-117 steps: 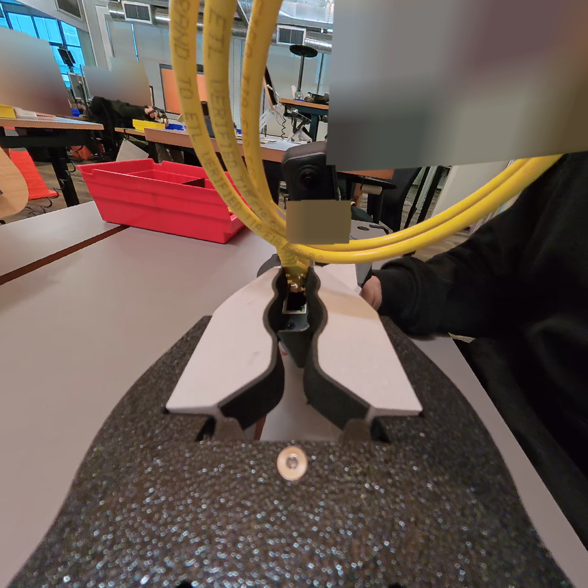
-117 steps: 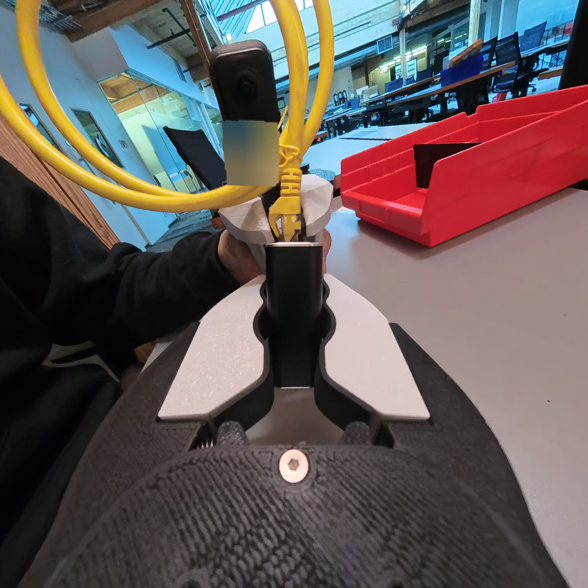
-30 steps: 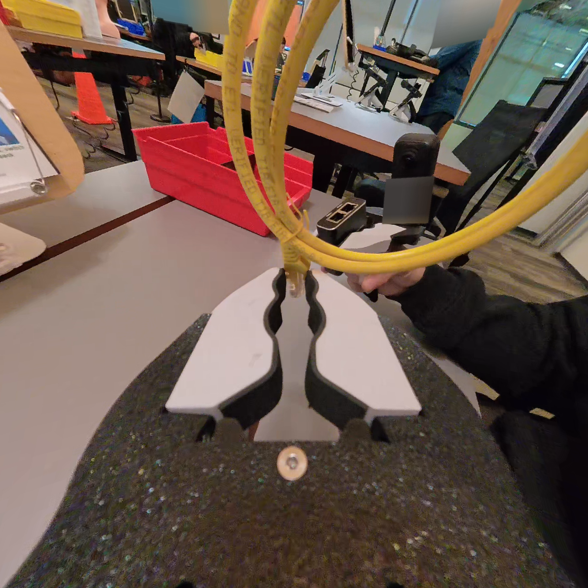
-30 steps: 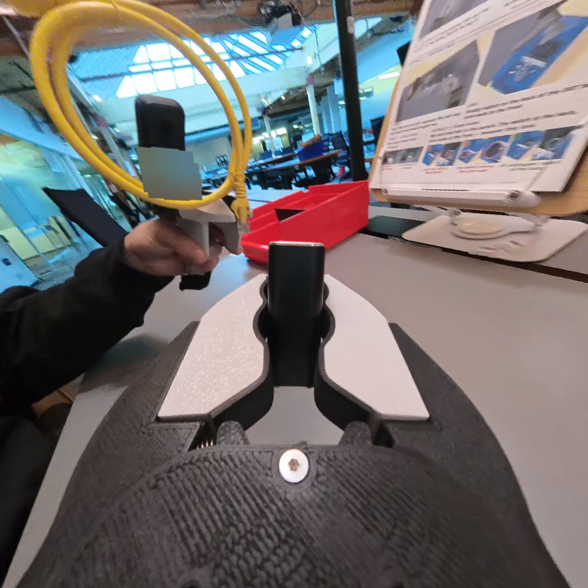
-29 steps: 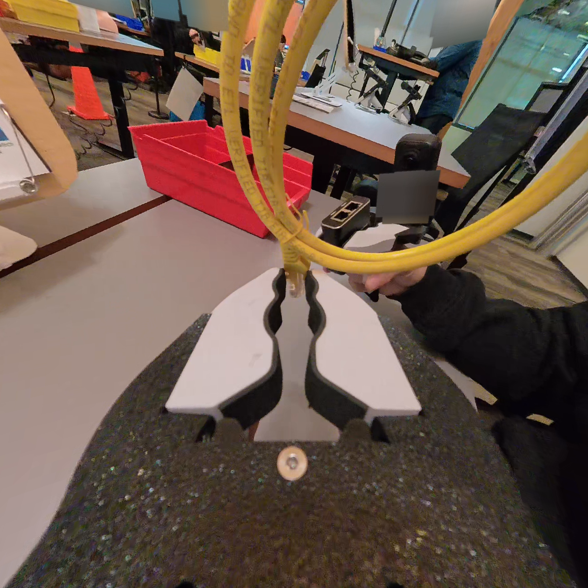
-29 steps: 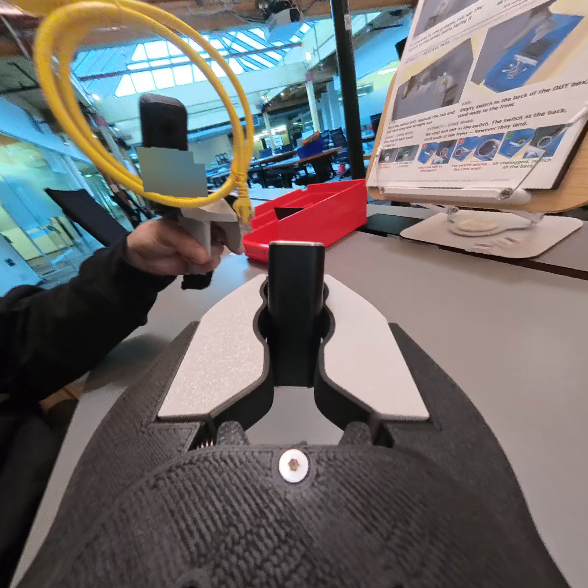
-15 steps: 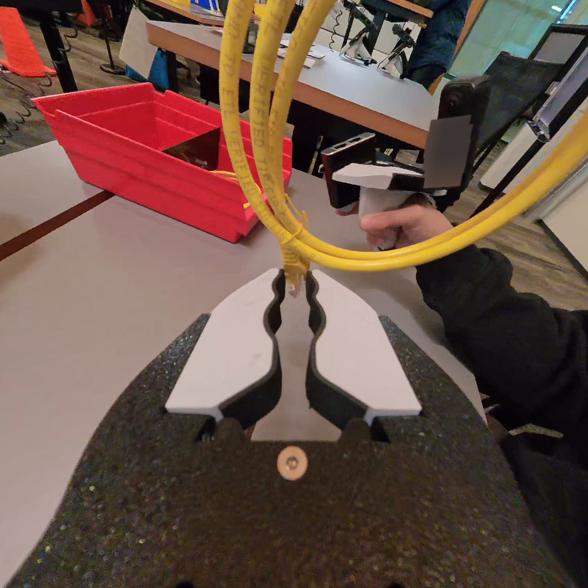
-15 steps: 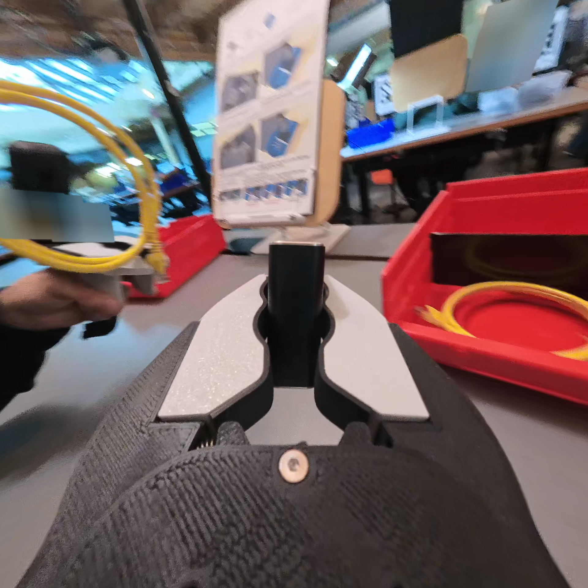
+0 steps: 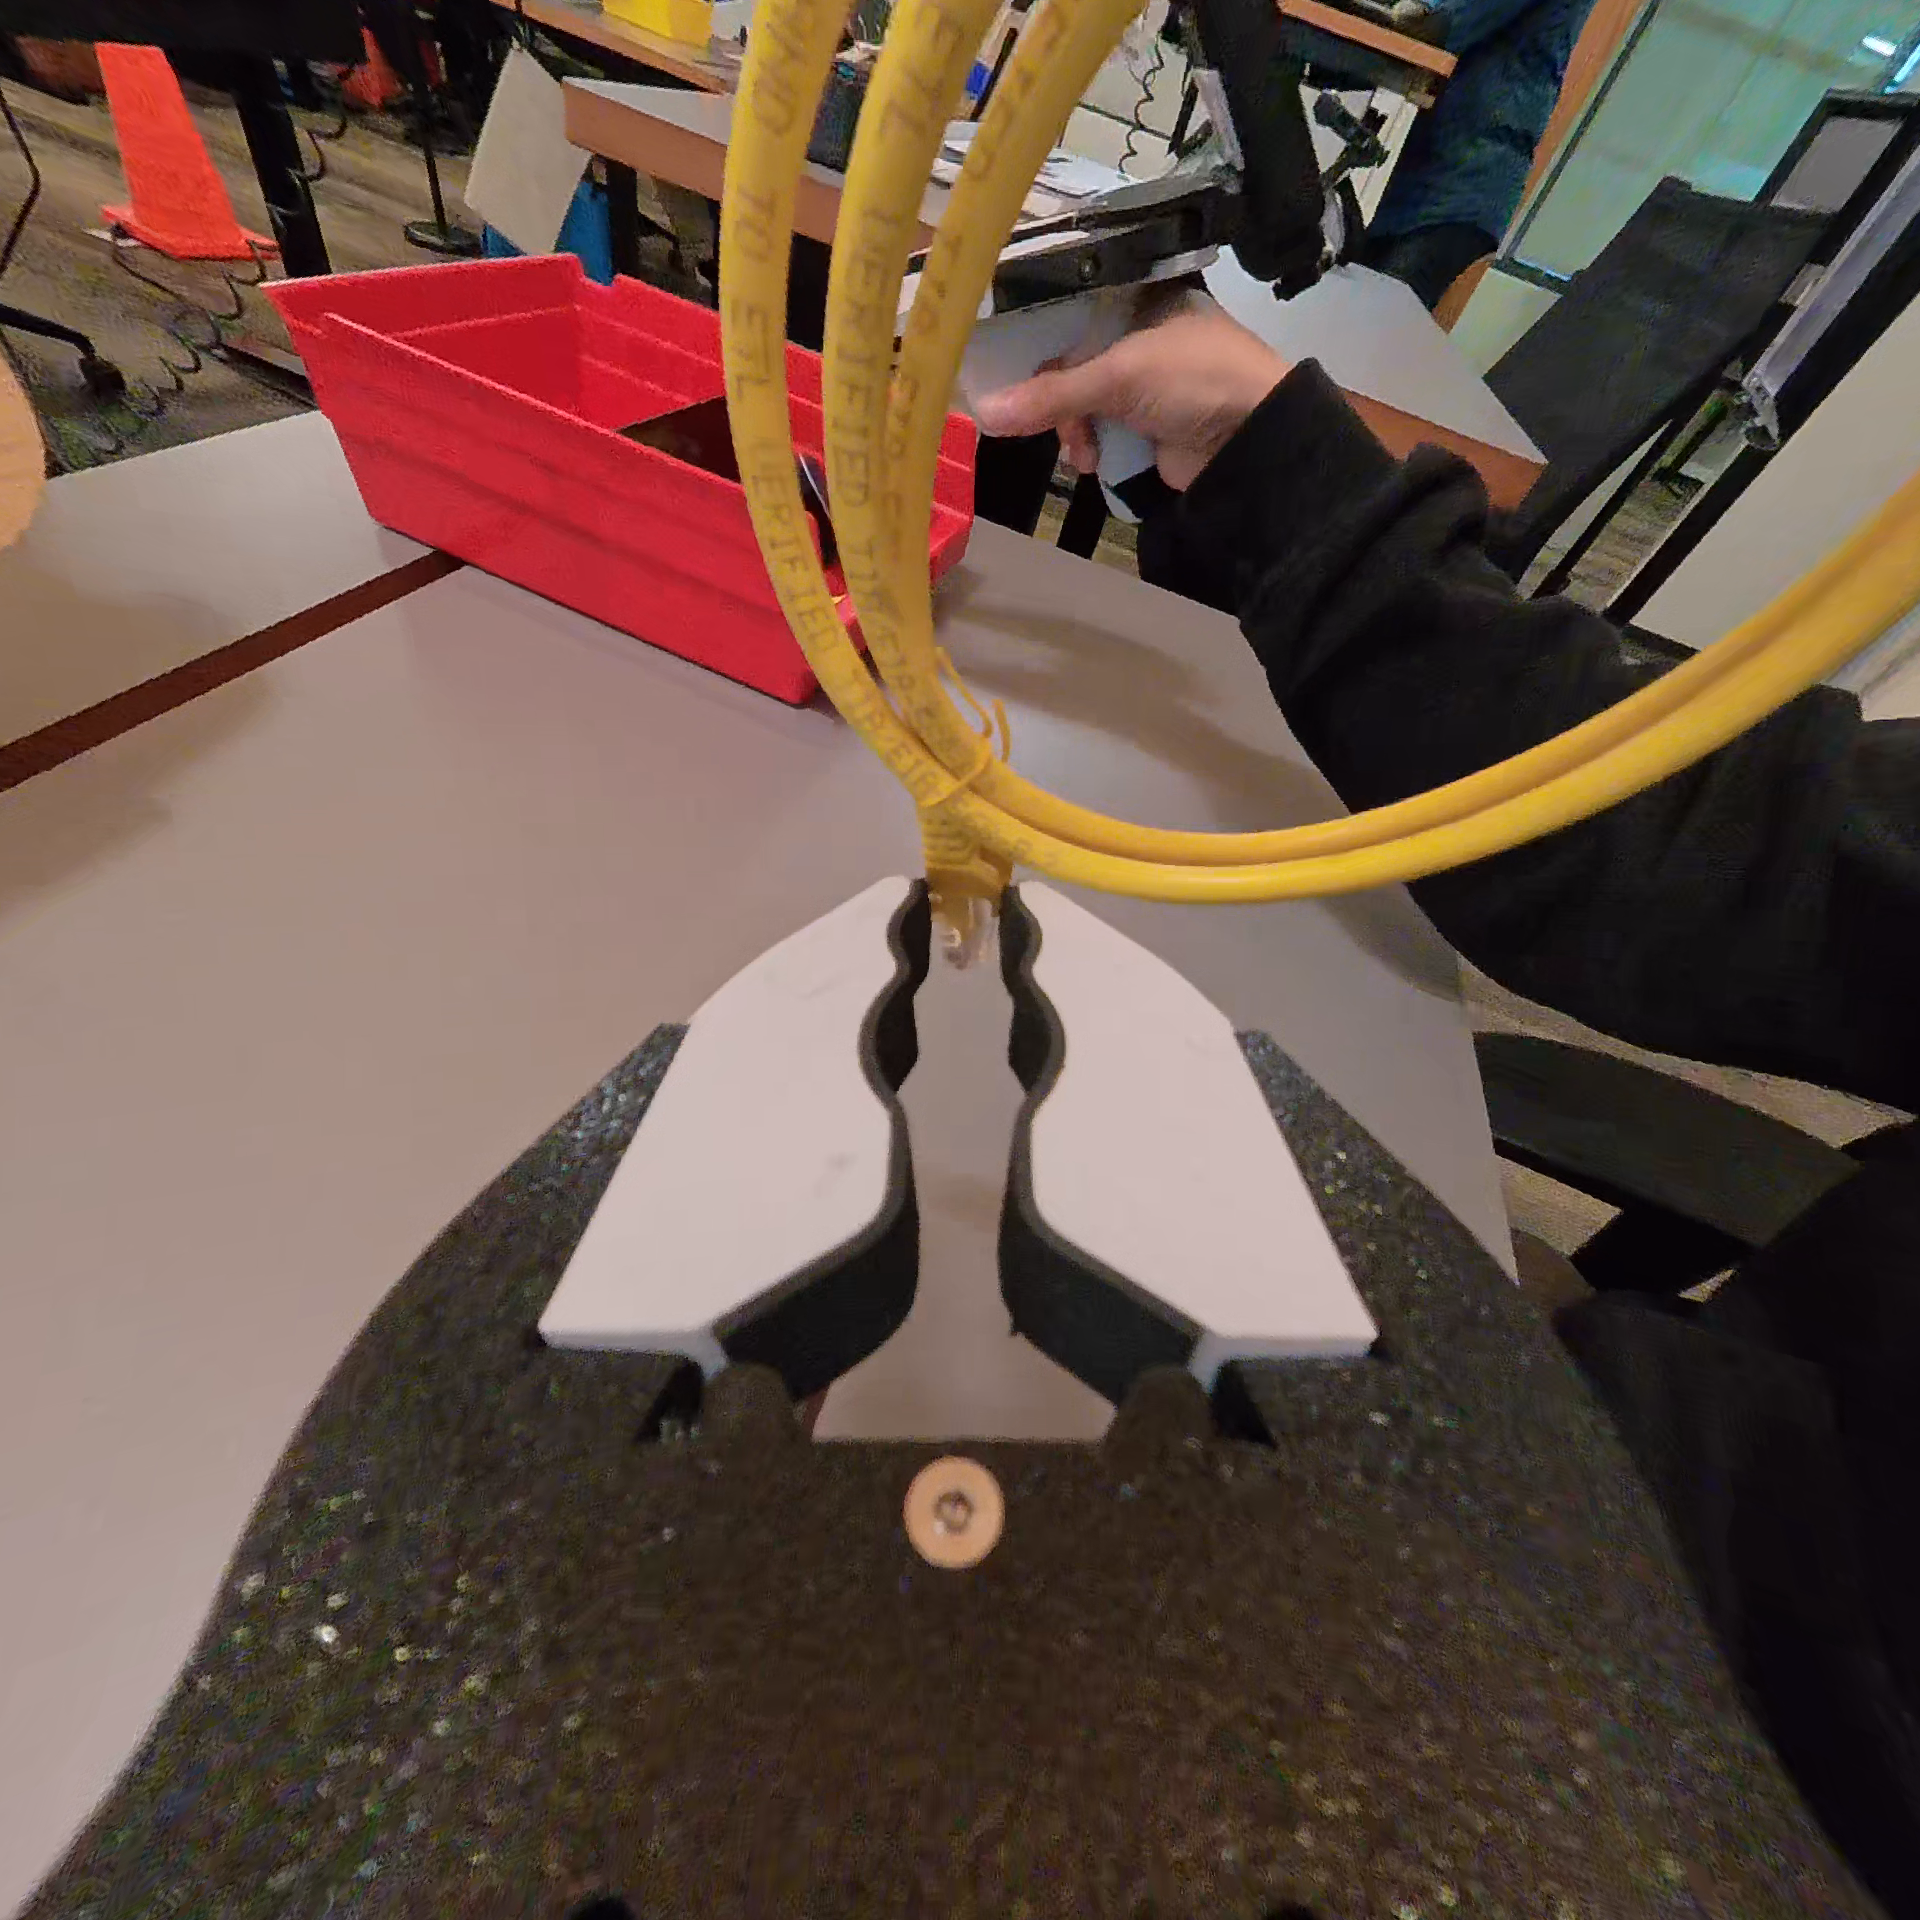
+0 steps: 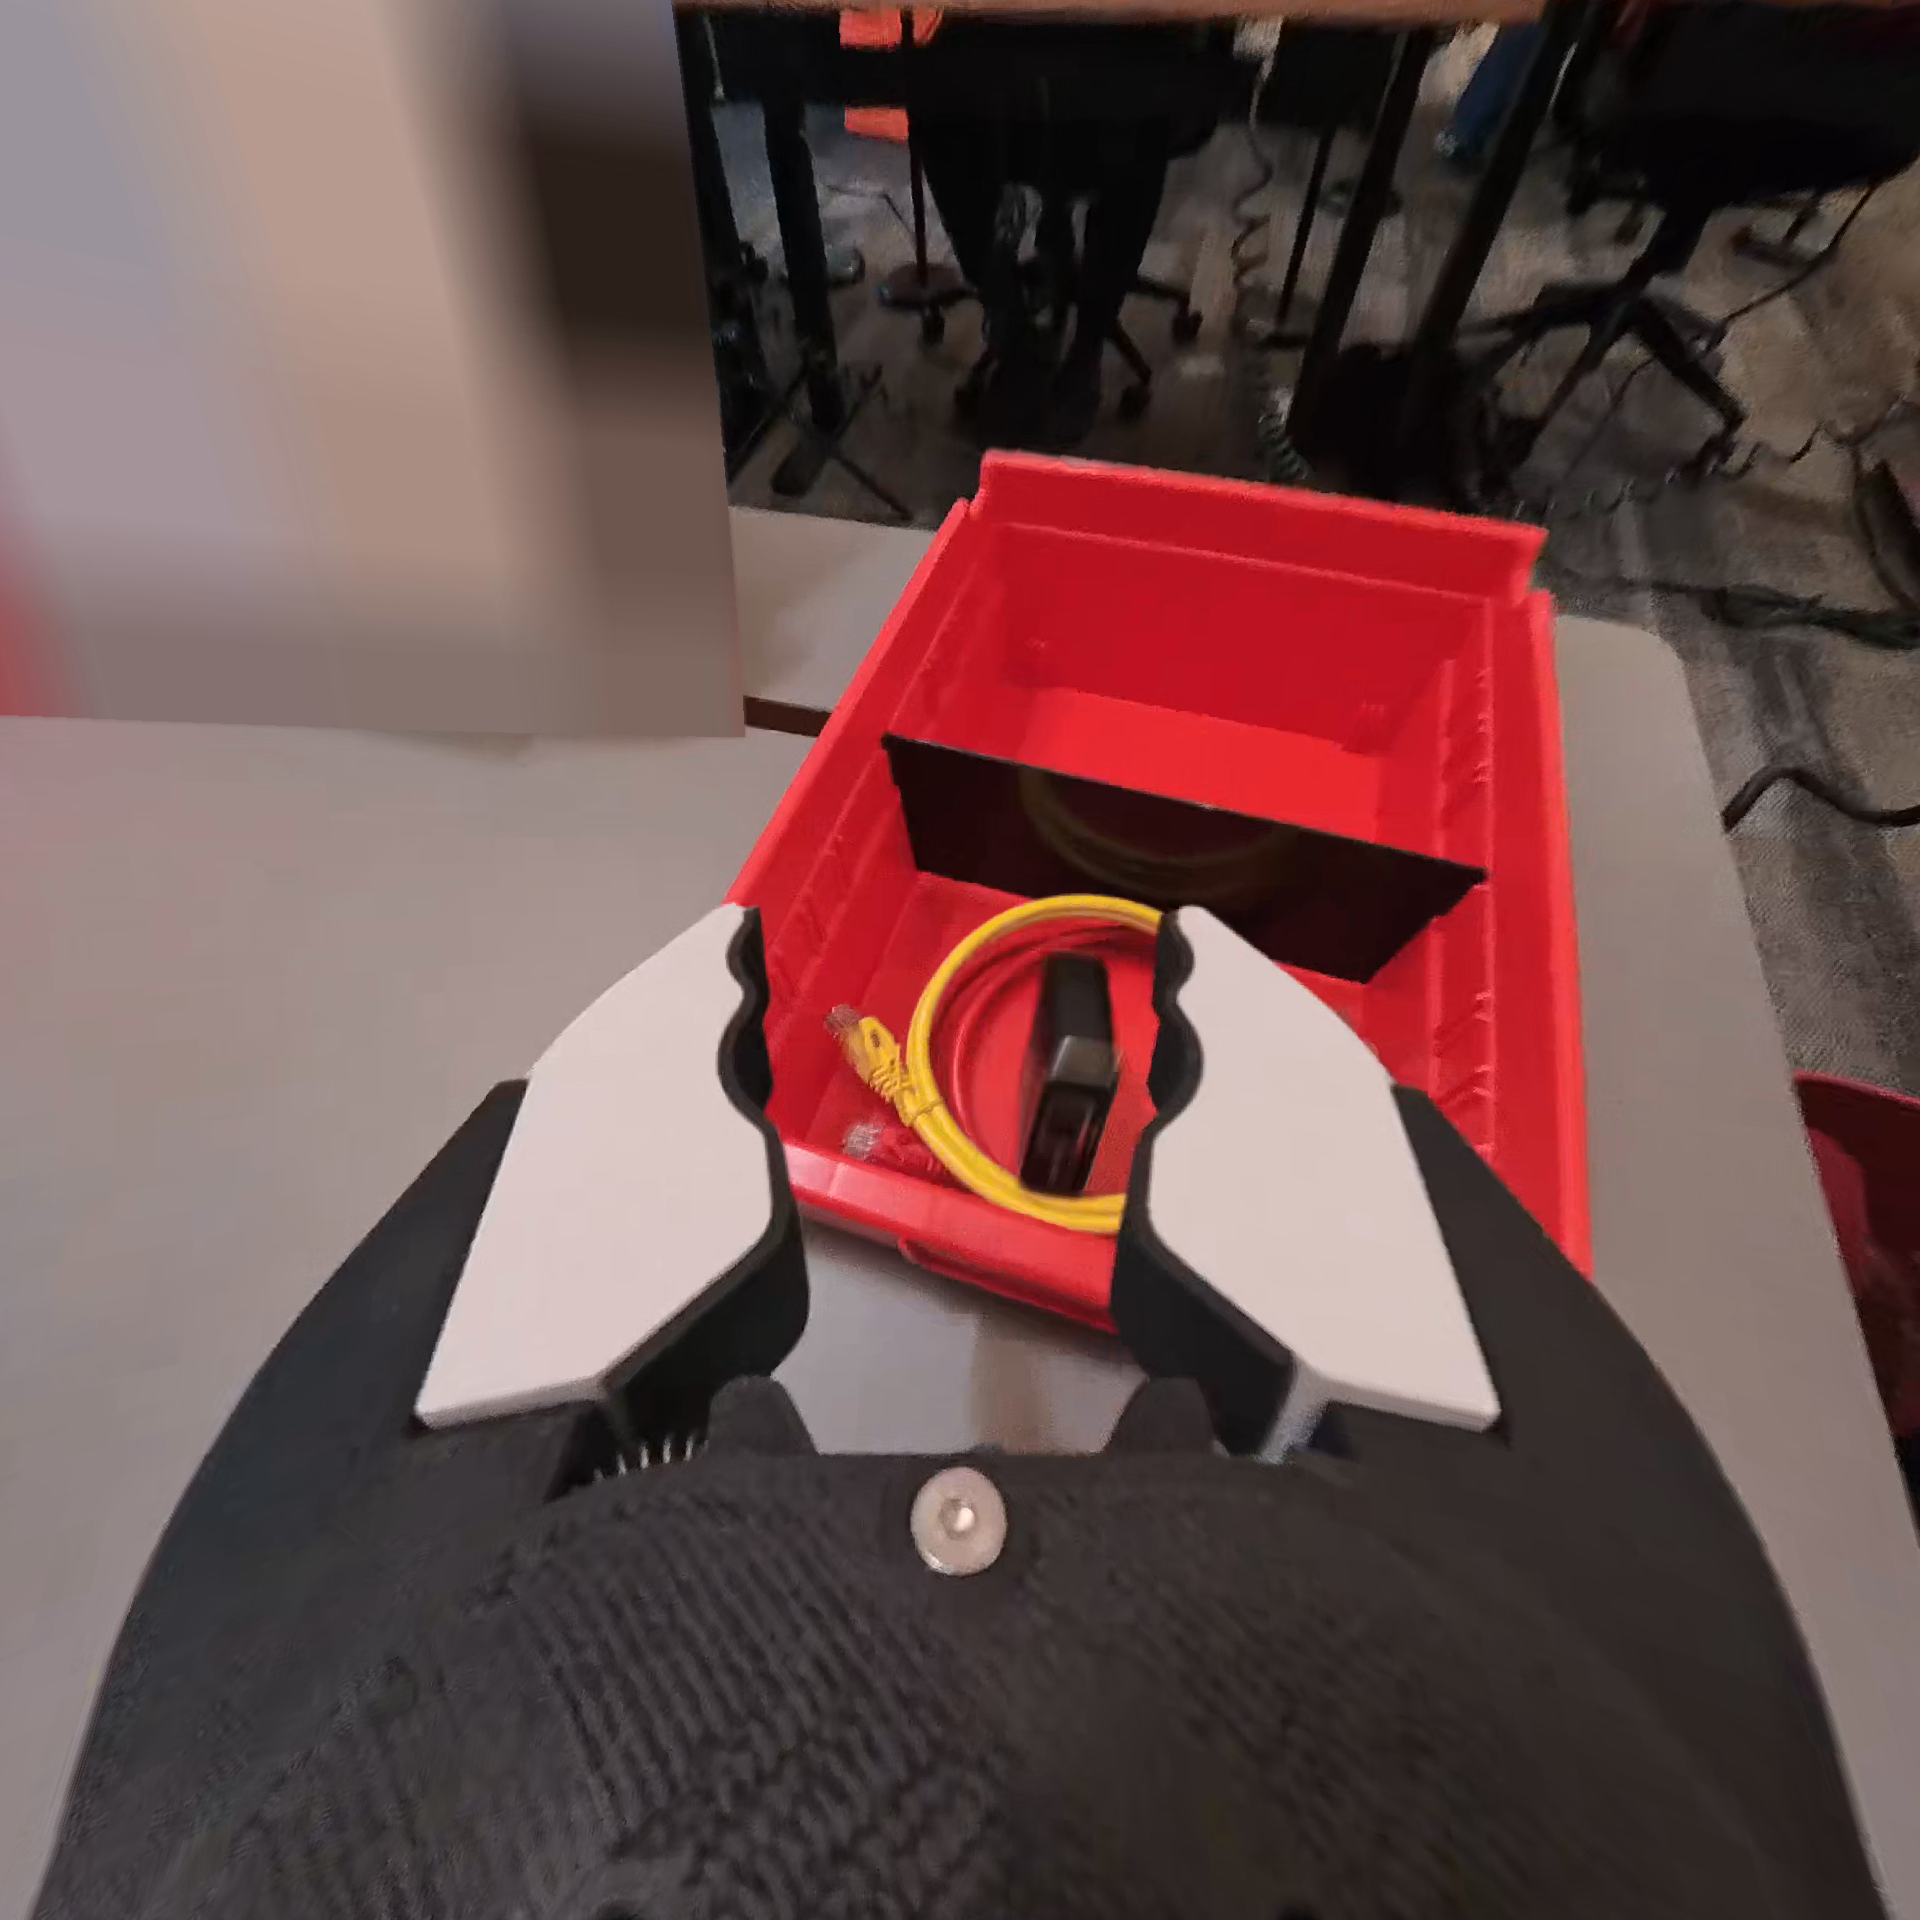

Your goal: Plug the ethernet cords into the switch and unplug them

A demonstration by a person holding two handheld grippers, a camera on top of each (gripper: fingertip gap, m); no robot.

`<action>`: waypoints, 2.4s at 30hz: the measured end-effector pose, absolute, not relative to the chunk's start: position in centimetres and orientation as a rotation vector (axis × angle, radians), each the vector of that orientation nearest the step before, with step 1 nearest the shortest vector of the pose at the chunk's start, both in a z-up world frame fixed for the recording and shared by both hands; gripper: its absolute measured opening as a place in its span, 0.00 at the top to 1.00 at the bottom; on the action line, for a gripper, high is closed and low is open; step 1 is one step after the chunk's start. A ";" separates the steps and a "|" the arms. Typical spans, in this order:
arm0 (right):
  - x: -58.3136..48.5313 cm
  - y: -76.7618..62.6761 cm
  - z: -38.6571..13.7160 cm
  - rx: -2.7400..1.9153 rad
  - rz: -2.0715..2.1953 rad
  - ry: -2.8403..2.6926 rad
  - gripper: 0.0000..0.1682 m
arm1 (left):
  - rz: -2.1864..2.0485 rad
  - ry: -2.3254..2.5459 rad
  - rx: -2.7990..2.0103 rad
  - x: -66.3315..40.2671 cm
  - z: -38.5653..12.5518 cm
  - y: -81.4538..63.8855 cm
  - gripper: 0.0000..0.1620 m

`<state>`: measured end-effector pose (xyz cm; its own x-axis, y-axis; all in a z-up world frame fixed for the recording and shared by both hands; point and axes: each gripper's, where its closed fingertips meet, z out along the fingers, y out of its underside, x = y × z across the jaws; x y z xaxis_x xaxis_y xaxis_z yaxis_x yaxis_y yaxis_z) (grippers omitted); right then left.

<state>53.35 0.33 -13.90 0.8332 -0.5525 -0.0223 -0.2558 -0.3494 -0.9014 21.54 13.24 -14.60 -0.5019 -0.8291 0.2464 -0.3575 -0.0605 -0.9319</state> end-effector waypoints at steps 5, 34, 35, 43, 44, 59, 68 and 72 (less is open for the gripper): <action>45.8 2.1 -9.8 -1.693 -0.193 0.395 0.52 | -1.586 1.792 -1.320 19.7 -15.7 14.7 0.92; 44.4 3.4 -12.3 -1.817 -0.486 0.463 0.66 | -1.619 1.663 -1.368 16.3 -14.9 19.4 0.92; 47.4 2.6 -13.0 -1.820 -0.411 0.594 0.66 | -1.618 1.660 -1.368 16.2 -14.9 19.5 0.92; 59.1 2.3 -22.9 -2.130 -0.242 1.236 0.53 | -1.584 1.700 -1.397 16.5 -16.1 19.2 0.92; 58.9 2.7 -24.1 -2.179 -0.189 1.251 0.54 | -1.584 1.699 -1.398 16.5 -16.1 19.3 0.92; 64.3 6.4 -16.0 -2.155 -0.317 0.927 0.84 | -1.750 1.627 -1.439 16.4 -16.4 20.4 0.92; 60.8 13.1 -12.2 -1.992 -0.348 0.671 0.56 | -1.665 1.658 -1.508 16.7 -18.3 20.9 0.92; 41.3 18.5 -9.0 -1.940 -0.114 -0.071 0.46 | -1.632 1.584 -1.587 17.0 -18.9 22.3 0.92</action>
